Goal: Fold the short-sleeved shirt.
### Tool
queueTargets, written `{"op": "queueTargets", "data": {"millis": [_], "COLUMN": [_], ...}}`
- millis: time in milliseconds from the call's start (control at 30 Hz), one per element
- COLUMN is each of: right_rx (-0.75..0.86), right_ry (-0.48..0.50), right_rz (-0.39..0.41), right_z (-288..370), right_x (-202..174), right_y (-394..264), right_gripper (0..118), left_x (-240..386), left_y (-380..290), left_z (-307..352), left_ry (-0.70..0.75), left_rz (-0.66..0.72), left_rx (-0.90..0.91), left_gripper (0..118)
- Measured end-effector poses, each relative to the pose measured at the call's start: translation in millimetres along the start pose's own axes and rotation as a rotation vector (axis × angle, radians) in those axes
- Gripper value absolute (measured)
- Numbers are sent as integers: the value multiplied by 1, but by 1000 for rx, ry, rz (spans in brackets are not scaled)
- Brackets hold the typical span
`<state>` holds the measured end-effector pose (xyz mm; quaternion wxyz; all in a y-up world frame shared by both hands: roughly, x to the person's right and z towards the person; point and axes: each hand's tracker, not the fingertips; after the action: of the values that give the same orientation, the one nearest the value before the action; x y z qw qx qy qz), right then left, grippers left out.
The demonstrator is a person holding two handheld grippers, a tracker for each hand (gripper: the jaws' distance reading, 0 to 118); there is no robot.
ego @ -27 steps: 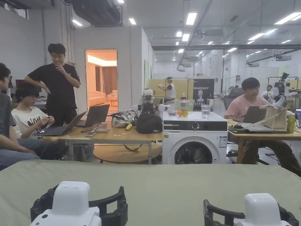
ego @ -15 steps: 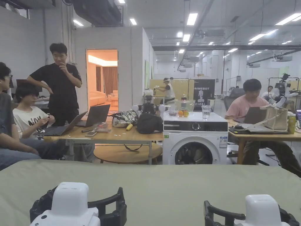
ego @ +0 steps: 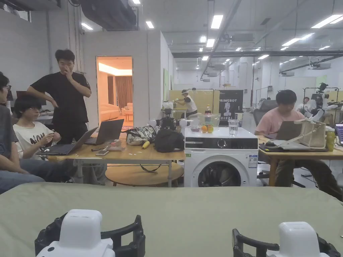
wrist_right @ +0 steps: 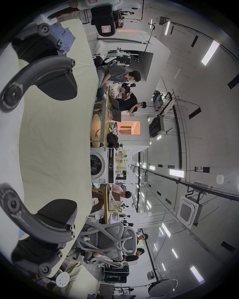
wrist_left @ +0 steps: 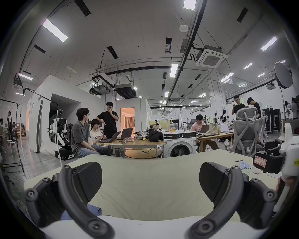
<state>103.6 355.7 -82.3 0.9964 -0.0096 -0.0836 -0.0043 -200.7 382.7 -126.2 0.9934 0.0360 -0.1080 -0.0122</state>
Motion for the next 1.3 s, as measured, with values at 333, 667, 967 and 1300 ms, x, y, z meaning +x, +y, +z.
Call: {"op": "queueTargets", "data": {"millis": [333, 667, 967, 1300], "right_rx": [1, 15, 4, -2], "right_ry": [-11, -6, -7, -7], "right_rz": [31, 41, 29, 15], "right_z": [1, 3, 4, 7], "right_x": [-3, -4, -3, 3], "right_y": [-4, -1, -4, -6], "right_gripper": [118, 118, 116, 0], "left_x": [-1, 2, 1, -4], "left_y": [2, 0, 2, -1], "left_z": [1, 1, 4, 4], "left_ry": [-4, -21, -15, -19], "left_rz": [-3, -5, -16, -1], "left_rx": [9, 1, 9, -3], "left_gripper": [118, 118, 116, 0]}}
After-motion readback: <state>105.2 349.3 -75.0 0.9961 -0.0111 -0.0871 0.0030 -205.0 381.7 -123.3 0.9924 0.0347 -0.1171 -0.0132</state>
